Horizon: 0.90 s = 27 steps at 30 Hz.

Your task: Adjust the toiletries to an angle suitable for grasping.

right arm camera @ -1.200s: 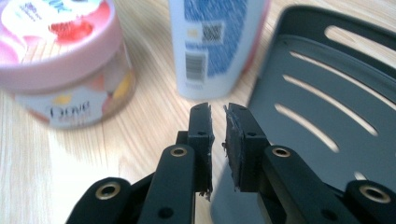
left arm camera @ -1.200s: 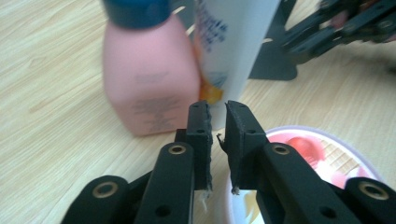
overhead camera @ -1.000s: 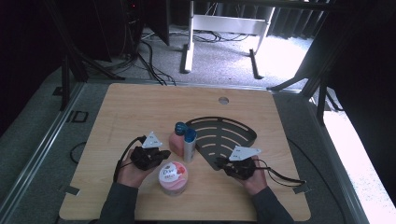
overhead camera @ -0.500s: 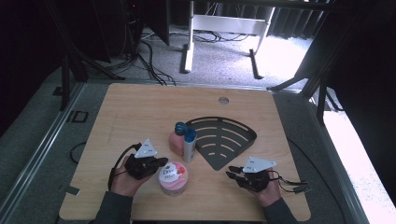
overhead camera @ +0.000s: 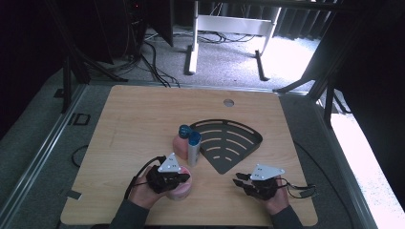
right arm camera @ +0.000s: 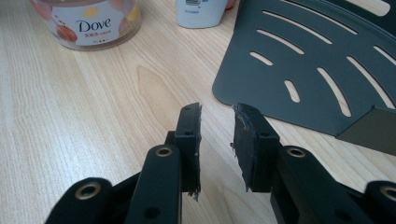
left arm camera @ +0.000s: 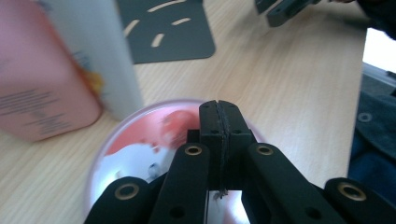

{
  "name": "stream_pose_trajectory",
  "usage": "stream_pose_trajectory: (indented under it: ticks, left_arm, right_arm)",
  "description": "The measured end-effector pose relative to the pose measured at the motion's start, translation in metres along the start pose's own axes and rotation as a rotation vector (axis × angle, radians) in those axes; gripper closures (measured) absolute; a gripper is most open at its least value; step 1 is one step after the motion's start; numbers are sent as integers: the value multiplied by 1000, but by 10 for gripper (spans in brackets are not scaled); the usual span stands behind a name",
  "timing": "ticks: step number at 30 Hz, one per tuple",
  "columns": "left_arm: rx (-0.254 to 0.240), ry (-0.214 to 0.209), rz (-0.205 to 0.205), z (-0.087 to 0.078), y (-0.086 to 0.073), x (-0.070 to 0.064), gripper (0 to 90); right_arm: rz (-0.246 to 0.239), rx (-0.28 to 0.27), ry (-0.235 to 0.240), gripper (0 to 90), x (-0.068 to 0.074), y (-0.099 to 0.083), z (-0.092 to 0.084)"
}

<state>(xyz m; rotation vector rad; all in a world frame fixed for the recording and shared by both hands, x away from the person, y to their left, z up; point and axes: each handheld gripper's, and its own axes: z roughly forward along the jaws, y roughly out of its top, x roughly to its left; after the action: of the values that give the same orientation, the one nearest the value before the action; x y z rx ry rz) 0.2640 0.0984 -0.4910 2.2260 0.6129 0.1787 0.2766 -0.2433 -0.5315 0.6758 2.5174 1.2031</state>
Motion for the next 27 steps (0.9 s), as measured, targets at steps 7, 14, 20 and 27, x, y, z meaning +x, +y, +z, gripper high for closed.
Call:
stream_pose_trajectory:
  ticks: [7, 14, 20, 27]
  left_arm:
    - [0, -22, 22, 7, 5, -7, 898]
    - [-2, -32, 28, 14, 11, -8, 899]
    - [-5, -39, 45, 26, 21, -11, 899]
    - [-3, -56, 76, 40, 34, -19, 898]
  right_arm:
    - [0, 5, 5, 712, 0, -1, 2]
    - [-2, 9, 6, 713, 0, -2, 3]
    - [7, 8, -5, 726, -1, -3, 1]
    - [21, 3, -12, 725, -4, -6, -2]
